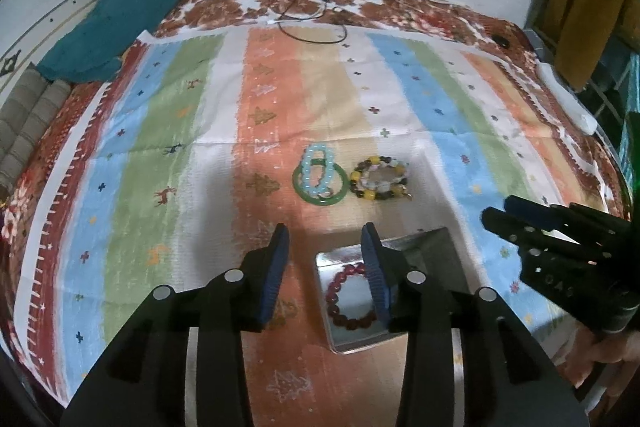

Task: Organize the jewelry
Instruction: 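Open both tools to drop the bracelets into the silver tin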

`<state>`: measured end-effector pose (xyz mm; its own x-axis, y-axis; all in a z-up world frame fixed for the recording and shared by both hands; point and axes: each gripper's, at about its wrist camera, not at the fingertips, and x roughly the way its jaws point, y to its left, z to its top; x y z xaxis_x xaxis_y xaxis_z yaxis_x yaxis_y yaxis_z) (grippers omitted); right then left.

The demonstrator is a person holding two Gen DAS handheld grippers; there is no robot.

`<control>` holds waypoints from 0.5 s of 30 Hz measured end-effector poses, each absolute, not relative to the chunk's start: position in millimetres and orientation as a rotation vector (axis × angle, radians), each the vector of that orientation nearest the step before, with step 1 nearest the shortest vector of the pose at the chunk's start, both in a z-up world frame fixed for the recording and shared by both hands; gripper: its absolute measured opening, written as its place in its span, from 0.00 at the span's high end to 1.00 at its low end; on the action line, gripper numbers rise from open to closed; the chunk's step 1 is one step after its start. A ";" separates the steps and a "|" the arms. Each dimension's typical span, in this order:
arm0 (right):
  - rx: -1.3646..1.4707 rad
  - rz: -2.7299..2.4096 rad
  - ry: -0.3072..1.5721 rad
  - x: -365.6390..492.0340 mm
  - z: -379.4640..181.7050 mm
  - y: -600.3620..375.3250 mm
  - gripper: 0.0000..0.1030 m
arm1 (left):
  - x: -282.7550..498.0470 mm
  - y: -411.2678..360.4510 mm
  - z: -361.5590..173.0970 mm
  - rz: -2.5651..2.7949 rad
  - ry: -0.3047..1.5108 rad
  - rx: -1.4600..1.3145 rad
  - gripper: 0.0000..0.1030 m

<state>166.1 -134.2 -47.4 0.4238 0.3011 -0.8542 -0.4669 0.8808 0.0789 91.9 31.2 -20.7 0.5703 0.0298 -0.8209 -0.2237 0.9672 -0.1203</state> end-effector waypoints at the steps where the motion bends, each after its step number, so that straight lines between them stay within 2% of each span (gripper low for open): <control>1: -0.180 0.475 1.033 169.8 -48.9 -135.1 0.67 | 94.0 33.6 -21.7 0.155 0.957 -0.223 0.61; 6: -0.175 0.441 1.056 186.7 -54.8 -137.0 0.63 | 108.2 45.9 -28.2 0.192 0.969 -0.234 0.49; 15: -0.194 0.420 1.073 207.1 -60.3 -131.6 0.53 | 134.5 52.2 -40.7 0.213 1.006 -0.208 0.44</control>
